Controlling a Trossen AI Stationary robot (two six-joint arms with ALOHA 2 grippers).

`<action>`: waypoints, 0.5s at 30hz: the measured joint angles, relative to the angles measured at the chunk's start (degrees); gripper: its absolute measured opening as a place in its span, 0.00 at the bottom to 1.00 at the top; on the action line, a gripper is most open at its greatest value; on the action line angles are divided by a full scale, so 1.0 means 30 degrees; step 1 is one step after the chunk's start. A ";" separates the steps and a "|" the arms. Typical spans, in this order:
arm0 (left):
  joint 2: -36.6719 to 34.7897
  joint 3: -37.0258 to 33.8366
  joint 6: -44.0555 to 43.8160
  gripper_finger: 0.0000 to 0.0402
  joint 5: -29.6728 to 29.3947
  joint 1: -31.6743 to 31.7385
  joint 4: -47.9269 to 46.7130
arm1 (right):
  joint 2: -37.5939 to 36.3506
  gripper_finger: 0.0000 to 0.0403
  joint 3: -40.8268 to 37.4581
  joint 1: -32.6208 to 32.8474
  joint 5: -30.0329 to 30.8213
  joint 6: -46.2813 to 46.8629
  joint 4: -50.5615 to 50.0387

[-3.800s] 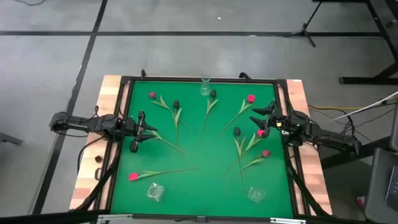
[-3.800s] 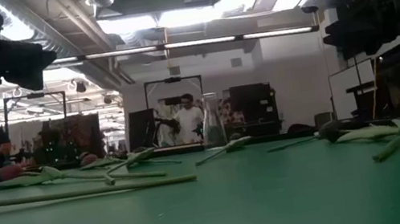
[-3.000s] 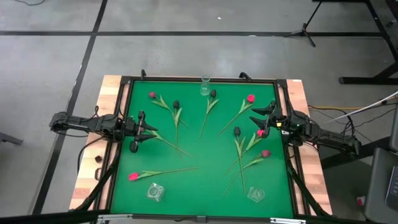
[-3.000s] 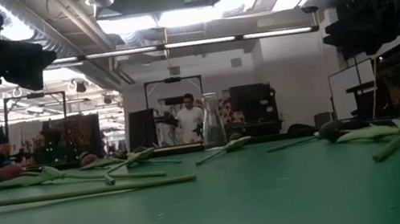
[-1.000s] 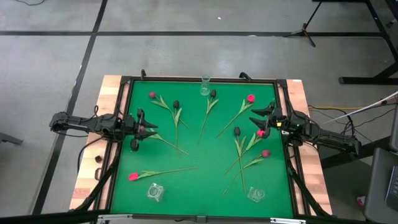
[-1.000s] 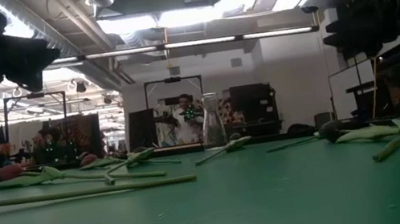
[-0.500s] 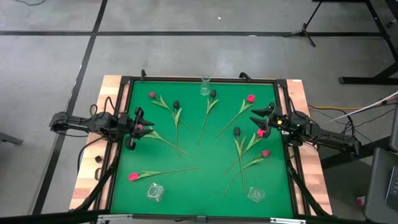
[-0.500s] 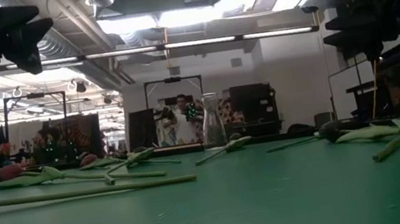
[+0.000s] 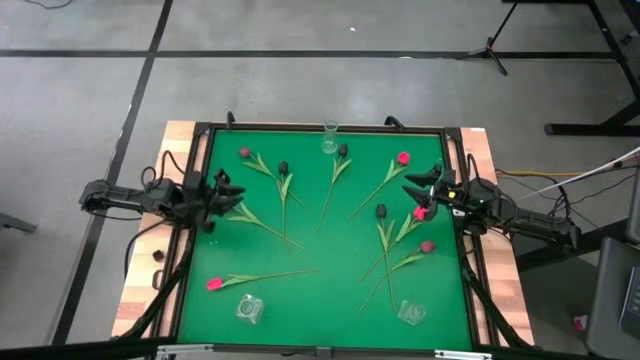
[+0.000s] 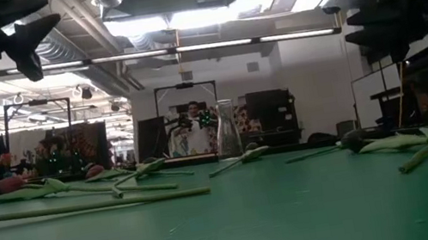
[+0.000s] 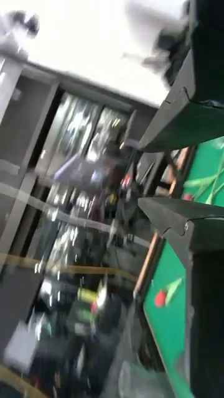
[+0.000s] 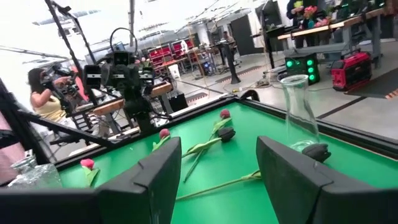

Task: Sort flowers into vase by color
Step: Put the middle dark red tulip into the top transparent vase

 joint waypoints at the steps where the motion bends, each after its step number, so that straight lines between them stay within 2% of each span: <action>1: 0.0000 0.0000 -0.0121 0.31 -0.0153 -0.0007 0.0051 | 0.0004 0.52 0.0000 0.0000 0.0095 -0.0007 0.0000; 15: 0.0000 0.0015 -0.0894 0.31 -0.0594 -0.0007 0.0247 | 0.0005 0.52 0.0000 0.0000 0.0141 -0.0029 -0.0046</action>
